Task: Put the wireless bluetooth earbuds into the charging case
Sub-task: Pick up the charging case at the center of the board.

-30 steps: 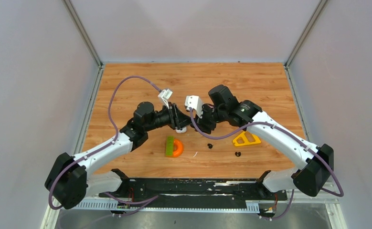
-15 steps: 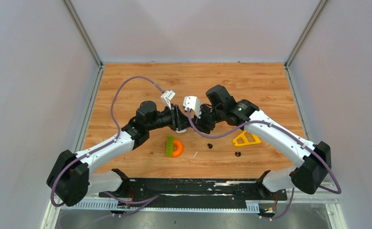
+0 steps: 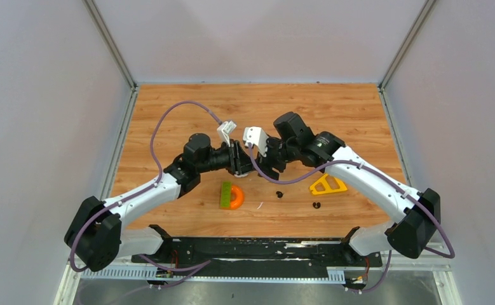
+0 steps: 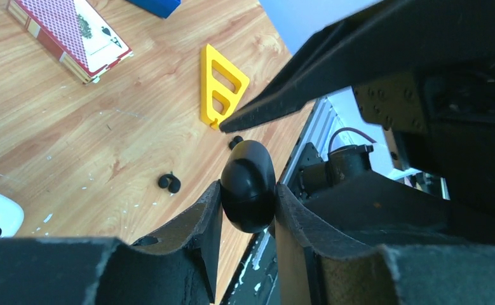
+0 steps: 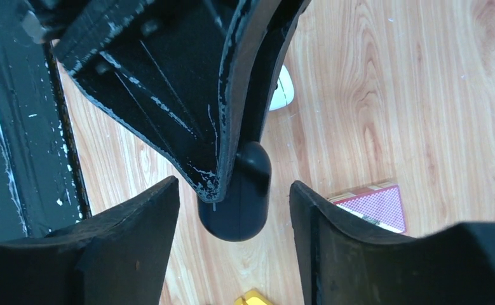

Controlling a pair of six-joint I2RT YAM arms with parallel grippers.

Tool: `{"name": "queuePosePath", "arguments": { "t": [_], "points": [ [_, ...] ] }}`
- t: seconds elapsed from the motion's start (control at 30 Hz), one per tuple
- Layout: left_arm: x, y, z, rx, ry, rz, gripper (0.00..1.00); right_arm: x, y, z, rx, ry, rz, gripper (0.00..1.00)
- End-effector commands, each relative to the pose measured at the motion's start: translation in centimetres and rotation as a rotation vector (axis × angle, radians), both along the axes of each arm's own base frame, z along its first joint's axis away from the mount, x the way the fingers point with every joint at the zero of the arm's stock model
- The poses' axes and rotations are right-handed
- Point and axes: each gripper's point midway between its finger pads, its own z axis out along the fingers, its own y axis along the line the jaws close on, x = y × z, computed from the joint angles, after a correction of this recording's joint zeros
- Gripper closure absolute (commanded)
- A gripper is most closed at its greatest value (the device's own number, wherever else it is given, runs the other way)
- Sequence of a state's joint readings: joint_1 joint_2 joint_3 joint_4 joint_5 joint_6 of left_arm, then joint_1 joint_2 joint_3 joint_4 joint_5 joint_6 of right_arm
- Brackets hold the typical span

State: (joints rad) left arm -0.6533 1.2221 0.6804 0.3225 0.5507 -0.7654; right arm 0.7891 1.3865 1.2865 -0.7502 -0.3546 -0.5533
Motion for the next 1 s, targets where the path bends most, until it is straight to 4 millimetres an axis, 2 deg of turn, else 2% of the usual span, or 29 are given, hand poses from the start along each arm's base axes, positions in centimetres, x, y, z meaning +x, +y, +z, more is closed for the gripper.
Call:
{"name": "queuePosePath", "arguments": {
  "t": [0.0, 0.07, 0.17, 0.3, 0.33, 0.4, 0.53, 0.63, 0.97],
  "points": [
    [-0.7, -0.1, 0.8, -0.009, -0.113, -0.061, 0.79, 0.1, 0.9, 3.6, 0.092, -0.006, 0.010, 0.30],
    [-1.3, 0.1, 0.9, -0.018, -0.176, -0.087, 0.82, -0.2, 0.7, 4.6, 0.140, 0.054, 0.016, 0.21],
    [-2.3, 0.6, 0.8, -0.034, -0.259, -0.122, 0.85, -0.5, 0.0, 6.5, 0.233, 0.161, 0.025, 0.19],
    [-4.4, 1.0, 2.2, -0.132, -0.390, -0.184, 0.86, -1.9, -1.7, 8.2, 0.353, 0.370, 0.116, 0.19],
    [-4.9, 1.1, 2.9, -0.159, -0.428, -0.200, 0.87, -2.3, -2.1, 8.2, 0.375, 0.401, 0.155, 0.20],
    [-5.5, 1.3, 4.5, -0.197, -0.505, -0.206, 0.89, -2.5, -2.6, 6.9, 0.367, 0.437, 0.170, 0.23],
    [-5.6, 2.1, 5.4, -0.182, -0.604, -0.176, 0.89, -3.8, -3.1, 4.9, 0.357, 0.484, 0.202, 0.25],
    [-6.1, 2.5, 6.2, -0.212, -0.642, -0.175, 0.90, -4.3, -3.1, 4.8, 0.373, 0.453, 0.204, 0.25],
    [-6.4, 1.9, 6.3, -0.274, -0.599, -0.207, 0.90, -5.9, -2.7, 4.9, 0.381, 0.453, 0.256, 0.25]
  ]
}}
